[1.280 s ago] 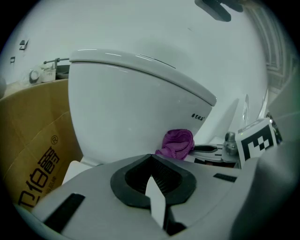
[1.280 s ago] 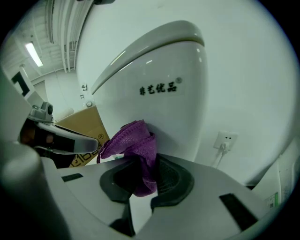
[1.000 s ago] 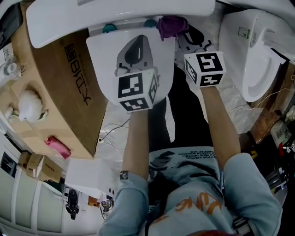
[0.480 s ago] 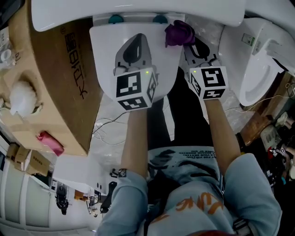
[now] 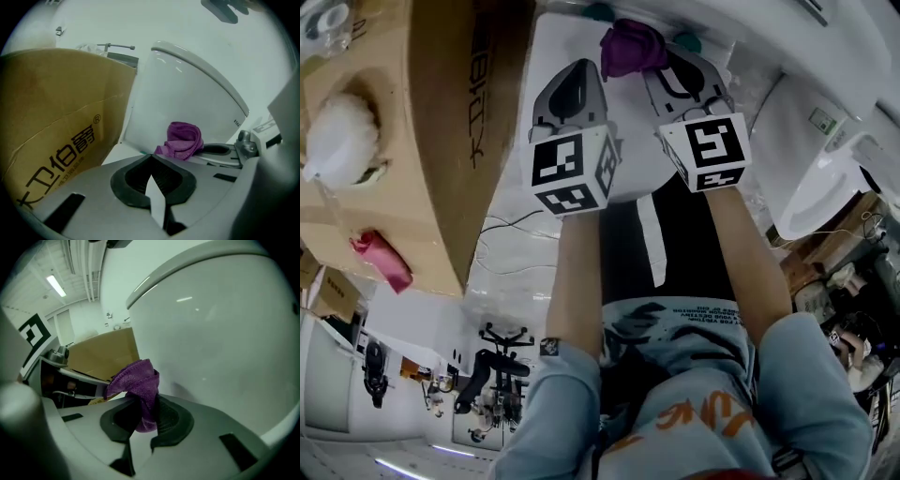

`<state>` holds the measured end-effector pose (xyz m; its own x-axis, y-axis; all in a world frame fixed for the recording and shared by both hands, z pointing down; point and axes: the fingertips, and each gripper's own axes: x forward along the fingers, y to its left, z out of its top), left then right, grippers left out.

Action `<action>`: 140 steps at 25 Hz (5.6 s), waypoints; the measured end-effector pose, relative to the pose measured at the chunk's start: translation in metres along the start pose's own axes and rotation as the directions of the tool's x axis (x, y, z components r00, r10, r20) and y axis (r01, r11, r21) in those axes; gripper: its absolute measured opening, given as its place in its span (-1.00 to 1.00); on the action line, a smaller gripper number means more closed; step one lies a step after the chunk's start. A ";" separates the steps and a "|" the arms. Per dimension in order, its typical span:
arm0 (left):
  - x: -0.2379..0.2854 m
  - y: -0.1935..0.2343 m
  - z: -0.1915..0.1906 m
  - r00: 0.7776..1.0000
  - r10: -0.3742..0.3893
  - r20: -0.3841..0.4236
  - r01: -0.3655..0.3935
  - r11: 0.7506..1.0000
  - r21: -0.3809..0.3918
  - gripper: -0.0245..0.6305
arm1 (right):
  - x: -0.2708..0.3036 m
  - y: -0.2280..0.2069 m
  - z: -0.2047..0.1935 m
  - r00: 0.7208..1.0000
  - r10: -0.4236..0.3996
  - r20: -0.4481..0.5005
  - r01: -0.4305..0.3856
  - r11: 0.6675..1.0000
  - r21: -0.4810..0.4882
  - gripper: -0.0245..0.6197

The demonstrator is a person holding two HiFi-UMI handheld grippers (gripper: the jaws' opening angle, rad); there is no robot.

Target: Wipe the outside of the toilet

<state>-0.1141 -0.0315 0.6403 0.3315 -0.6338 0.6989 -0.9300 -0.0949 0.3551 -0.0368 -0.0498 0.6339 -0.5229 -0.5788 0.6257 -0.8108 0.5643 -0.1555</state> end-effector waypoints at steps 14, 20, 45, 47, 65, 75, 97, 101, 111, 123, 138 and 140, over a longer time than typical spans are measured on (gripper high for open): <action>0.001 0.073 0.011 0.996 0.086 0.030 -0.083 0.994 -0.071 -0.85 | 0.097 0.057 0.056 0.997 0.066 0.035 -0.054 0.961 -0.272 -0.70; 0.007 0.085 0.007 0.994 0.105 0.016 -0.103 0.991 -0.088 -0.85 | 0.123 0.053 0.047 1.000 0.011 0.002 -0.009 0.929 -0.369 -0.70; 0.010 0.069 -0.019 0.994 0.096 -0.050 -0.099 0.993 -0.058 -0.85 | 0.121 0.015 -0.005 0.989 -0.074 -0.125 0.008 0.884 -0.467 -0.72; 0.011 0.062 -0.021 0.995 0.084 -0.057 -0.087 0.995 -0.050 -0.85 | 0.117 0.012 -0.008 0.989 -0.076 -0.126 0.008 0.882 -0.471 -0.72; 0.029 0.011 -0.027 0.995 0.016 -0.097 -0.014 1.000 0.027 -0.85 | 0.073 -0.026 -0.036 0.982 -0.123 -0.142 0.054 0.908 -0.416 -0.71; 0.038 -0.023 -0.032 0.992 -0.014 -0.122 0.023 0.997 0.076 -0.85 | 0.040 -0.056 -0.058 0.975 -0.160 -0.156 0.098 0.933 -0.346 -0.71; 0.055 -0.096 -0.044 0.981 -0.079 -0.175 0.108 0.980 0.167 -0.85 | -0.030 -0.117 -0.104 0.953 -0.235 -0.190 0.186 0.952 -0.244 -0.71; 0.058 -0.105 -0.047 0.980 -0.084 -0.180 0.115 0.979 0.171 -0.85 | -0.040 -0.126 -0.112 0.950 -0.244 -0.195 0.198 0.953 -0.229 -0.71; 0.047 -0.118 -0.056 0.978 -0.116 -0.175 0.148 0.971 0.187 -0.85 | -0.082 -0.159 -0.158 0.901 -0.325 -0.289 0.291 0.944 -0.154 -0.71; -0.030 -0.107 -0.031 0.985 -0.150 -0.087 0.166 0.961 0.221 -0.85 | -0.152 -0.117 -0.131 0.905 -0.374 -0.203 0.406 0.901 0.151 -0.70; -0.198 -0.109 0.110 0.961 -0.173 0.216 0.128 0.970 0.205 -0.85 | -0.205 0.002 0.073 0.950 -0.304 0.076 0.272 0.920 0.284 -0.70; -0.220 -0.107 0.132 0.953 -0.159 0.259 0.107 0.973 0.204 -0.85 | -0.213 0.015 0.105 0.949 -0.290 0.124 0.247 0.928 0.279 -0.70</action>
<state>-0.1090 0.0166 0.3664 0.4224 -0.7874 0.4489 -0.9020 -0.3166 0.2935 0.0350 0.0197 0.4177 -0.2937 -0.7862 0.5437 -0.9550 0.2164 -0.2029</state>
